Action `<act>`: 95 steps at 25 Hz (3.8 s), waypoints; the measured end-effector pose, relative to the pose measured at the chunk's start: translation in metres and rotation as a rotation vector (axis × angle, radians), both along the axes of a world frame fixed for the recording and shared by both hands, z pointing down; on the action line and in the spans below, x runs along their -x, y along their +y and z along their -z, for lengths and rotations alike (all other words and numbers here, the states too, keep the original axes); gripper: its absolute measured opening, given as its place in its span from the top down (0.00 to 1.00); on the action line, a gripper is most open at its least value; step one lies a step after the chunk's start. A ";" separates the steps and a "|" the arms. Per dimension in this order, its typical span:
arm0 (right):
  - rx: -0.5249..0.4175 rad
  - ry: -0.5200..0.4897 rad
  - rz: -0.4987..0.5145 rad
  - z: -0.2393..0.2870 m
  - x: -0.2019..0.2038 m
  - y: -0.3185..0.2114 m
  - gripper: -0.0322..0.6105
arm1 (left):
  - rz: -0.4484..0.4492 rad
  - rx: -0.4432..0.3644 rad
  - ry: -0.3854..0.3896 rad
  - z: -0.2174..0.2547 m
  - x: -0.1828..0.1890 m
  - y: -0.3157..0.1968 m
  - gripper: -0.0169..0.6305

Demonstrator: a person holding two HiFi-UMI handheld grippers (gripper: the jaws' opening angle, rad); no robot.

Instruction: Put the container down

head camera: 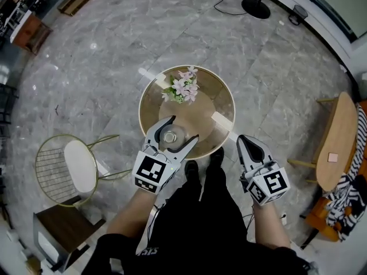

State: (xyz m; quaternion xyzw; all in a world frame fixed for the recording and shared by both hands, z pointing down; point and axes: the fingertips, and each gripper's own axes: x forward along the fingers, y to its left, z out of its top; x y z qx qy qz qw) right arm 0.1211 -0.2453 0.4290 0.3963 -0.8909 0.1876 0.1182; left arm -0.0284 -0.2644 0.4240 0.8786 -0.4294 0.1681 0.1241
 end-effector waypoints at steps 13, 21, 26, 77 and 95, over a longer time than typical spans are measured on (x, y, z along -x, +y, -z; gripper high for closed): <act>0.070 -0.021 0.039 -0.095 -0.015 -0.068 0.93 | 0.025 0.043 -0.031 -0.071 -0.023 -0.067 0.44; 0.111 -0.007 0.062 -0.153 -0.018 -0.087 0.93 | 0.009 0.091 -0.050 -0.143 -0.033 -0.091 0.44; 0.118 -0.007 0.065 -0.180 -0.021 -0.101 0.93 | 0.008 0.131 -0.049 -0.185 -0.043 -0.103 0.44; 0.141 0.093 0.183 -0.402 -0.044 -0.185 0.93 | -0.081 0.205 -0.151 -0.505 -0.129 -0.202 0.44; 0.135 0.086 0.168 -0.396 -0.046 -0.185 0.93 | -0.090 0.172 -0.214 -0.507 -0.130 -0.204 0.42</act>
